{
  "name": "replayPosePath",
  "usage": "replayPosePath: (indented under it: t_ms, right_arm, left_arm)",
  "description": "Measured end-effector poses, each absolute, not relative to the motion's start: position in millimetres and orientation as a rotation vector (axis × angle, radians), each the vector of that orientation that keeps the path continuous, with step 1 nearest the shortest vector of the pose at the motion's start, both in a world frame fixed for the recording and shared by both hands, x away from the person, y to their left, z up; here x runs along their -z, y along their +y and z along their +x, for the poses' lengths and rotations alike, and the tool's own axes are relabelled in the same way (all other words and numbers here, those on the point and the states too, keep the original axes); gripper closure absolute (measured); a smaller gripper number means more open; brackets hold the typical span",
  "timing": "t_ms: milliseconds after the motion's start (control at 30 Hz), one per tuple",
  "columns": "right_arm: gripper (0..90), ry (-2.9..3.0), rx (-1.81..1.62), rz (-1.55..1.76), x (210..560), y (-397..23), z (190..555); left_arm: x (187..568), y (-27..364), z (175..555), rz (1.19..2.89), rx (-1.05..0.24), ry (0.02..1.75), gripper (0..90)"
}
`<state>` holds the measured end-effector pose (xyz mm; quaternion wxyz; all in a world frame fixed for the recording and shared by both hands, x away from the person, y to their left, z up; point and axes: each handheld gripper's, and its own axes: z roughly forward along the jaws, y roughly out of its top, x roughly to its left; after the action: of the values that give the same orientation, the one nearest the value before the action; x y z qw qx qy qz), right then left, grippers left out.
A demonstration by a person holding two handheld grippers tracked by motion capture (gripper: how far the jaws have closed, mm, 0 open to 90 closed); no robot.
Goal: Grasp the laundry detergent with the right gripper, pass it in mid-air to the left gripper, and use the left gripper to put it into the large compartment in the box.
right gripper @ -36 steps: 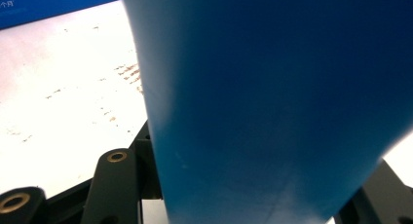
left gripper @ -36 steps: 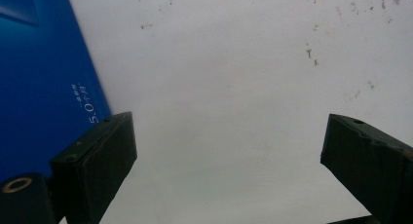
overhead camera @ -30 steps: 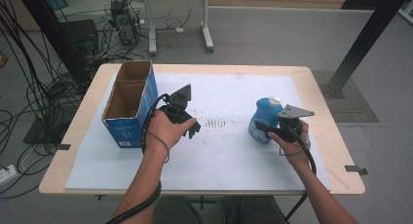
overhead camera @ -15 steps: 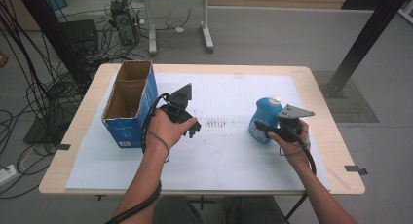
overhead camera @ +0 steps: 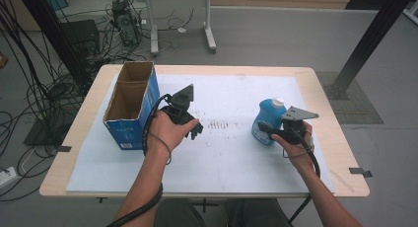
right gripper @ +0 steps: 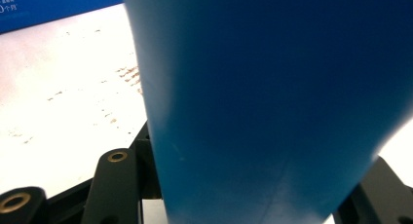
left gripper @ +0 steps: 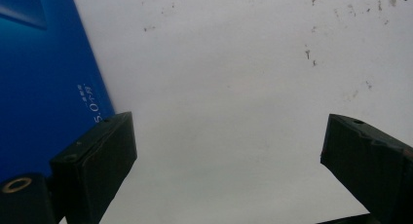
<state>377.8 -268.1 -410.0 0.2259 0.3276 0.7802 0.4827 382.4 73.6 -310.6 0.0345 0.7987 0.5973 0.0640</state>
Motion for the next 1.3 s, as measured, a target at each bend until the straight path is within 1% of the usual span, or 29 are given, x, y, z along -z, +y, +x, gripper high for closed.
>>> replayPosePath:
  t_ms: [1300]
  right_arm:
    - [44.2, 2.144, -1.339, 0.92, 410.0, -268.0, 377.4]
  left_arm:
    - [306.6, 72.3, 385.3, 2.474, -0.2, 1.816, 6.4]
